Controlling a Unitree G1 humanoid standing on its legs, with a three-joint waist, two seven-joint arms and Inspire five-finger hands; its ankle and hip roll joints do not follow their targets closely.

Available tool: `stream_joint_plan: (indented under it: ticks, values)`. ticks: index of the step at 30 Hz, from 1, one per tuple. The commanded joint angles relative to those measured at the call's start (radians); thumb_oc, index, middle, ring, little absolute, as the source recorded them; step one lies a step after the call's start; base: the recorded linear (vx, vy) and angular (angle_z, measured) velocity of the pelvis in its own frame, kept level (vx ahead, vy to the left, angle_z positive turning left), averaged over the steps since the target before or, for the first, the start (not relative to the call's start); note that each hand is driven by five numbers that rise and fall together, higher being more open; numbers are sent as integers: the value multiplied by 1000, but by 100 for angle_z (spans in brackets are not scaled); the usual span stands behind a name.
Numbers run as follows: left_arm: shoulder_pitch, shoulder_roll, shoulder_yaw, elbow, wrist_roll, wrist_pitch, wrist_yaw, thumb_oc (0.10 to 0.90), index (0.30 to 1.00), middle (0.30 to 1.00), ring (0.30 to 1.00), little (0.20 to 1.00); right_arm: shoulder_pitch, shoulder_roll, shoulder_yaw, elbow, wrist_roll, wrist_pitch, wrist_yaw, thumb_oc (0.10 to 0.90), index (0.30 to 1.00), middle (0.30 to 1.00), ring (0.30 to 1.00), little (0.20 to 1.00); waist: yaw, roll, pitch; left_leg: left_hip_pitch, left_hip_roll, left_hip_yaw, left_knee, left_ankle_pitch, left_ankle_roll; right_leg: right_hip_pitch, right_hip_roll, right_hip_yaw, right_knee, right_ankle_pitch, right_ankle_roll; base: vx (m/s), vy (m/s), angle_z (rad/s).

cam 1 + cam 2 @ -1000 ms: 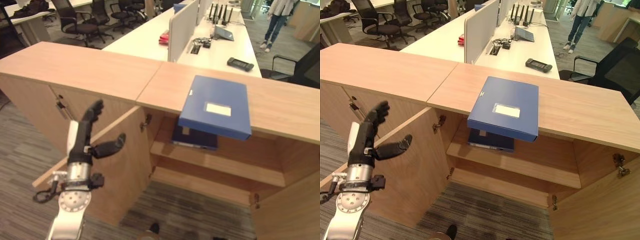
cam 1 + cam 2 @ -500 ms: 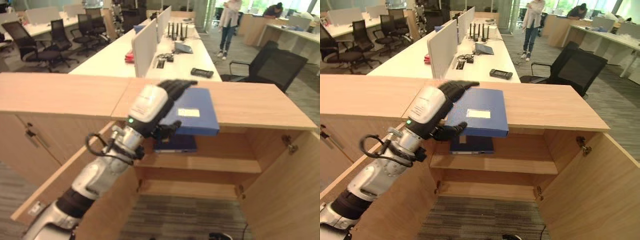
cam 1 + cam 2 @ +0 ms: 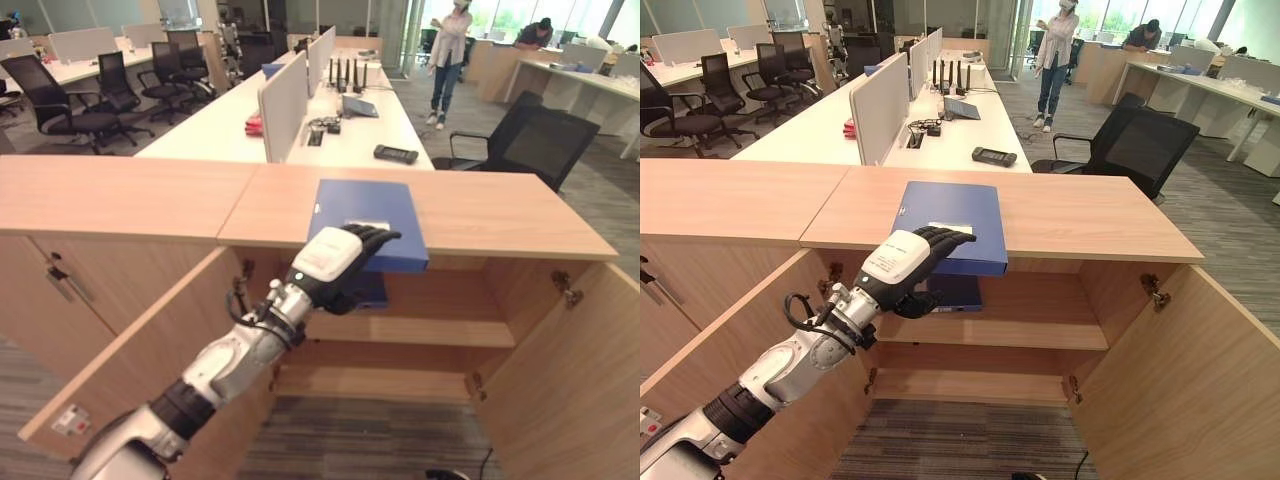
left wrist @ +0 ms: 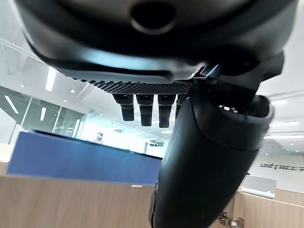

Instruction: Put the empty folder in the office cabinet

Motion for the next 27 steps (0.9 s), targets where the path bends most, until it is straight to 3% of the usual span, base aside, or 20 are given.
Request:
stream_joint_plan:
  ticks: [1, 15, 27]
  values:
    - [-186, -27, 103, 1, 43, 13, 78, 800, 900, 900, 900, 900, 15, -12, 23, 14, -45, -3, -12, 800, 900, 900, 900, 900, -7, -44, 1, -32, -13, -45, -28, -26, 0, -9, 7, -26, 19, -23, -19, 0, 0, 0]
    - [-283, -56, 86, 183, 157, 88, 136, 800, 900, 900, 900, 900, 35, -16, 43, 14, -49, 0, 12, 800, 900, 900, 900, 900, -30, -55, -7, -19, -13, -32, -28, -37, 1, -8, 5, -12, 19, -23, -18, 5, -1, -2]
    - [-311, -81, 62, 256, 144, 106, 107, 800, 900, 900, 900, 900, 44, -21, 32, 17, -36, 8, 19, 800, 900, 900, 900, 900, -42, -60, -15, -14, -14, -21, -28, -42, 2, -5, 5, -7, 10, -20, -16, 0, 0, 0]
